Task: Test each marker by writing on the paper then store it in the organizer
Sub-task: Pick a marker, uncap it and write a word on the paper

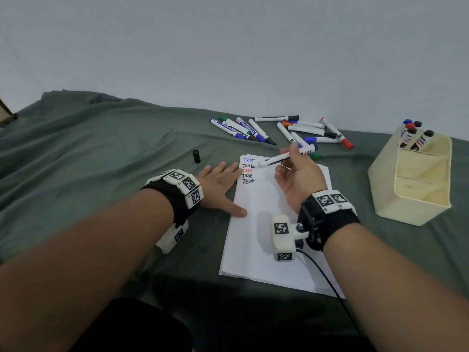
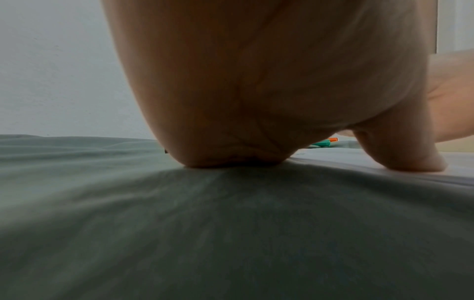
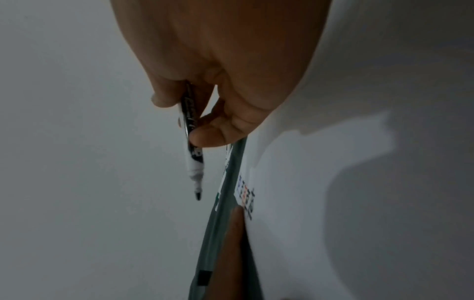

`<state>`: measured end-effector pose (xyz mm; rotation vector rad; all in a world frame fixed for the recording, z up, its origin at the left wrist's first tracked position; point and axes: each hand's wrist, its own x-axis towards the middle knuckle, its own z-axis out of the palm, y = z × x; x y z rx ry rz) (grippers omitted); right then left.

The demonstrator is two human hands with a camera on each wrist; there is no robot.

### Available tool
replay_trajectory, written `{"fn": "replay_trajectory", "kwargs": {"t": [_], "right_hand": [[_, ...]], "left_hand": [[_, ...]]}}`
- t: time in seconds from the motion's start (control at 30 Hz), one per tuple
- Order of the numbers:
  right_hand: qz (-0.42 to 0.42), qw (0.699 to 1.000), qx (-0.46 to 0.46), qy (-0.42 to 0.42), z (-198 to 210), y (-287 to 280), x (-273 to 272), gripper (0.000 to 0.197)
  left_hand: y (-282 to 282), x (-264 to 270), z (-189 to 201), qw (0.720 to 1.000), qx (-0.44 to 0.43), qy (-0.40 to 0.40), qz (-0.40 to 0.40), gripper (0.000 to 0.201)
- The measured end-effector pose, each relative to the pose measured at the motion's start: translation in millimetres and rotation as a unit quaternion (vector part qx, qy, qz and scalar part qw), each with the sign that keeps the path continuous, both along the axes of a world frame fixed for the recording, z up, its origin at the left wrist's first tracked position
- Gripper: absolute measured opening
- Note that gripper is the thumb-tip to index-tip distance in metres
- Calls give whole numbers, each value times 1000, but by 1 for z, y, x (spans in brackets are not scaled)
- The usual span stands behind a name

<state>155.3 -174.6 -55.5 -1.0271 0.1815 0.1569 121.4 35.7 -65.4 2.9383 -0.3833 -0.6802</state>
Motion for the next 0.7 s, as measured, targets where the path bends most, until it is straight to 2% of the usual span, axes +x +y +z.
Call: {"fn": "replay_trajectory", "kwargs": {"t": [0.1, 0.27, 0.4, 0.7], "right_hand": [[13, 1000, 4, -8, -15, 5, -3, 8], [52, 993, -77, -73, -27, 3, -5, 18], [76, 976, -171, -109, -27, 4, -5, 16], [89, 960, -238, -122, -28, 6, -5, 14]], "left_hand": [[0, 1, -1, 1000, 8, 3, -2, 122], [0, 3, -3, 1000, 19, 7, -5, 123], [0, 3, -3, 1000, 25, 7, -6, 123], [-2, 2, -1, 999, 34, 16, -6, 123]]}}
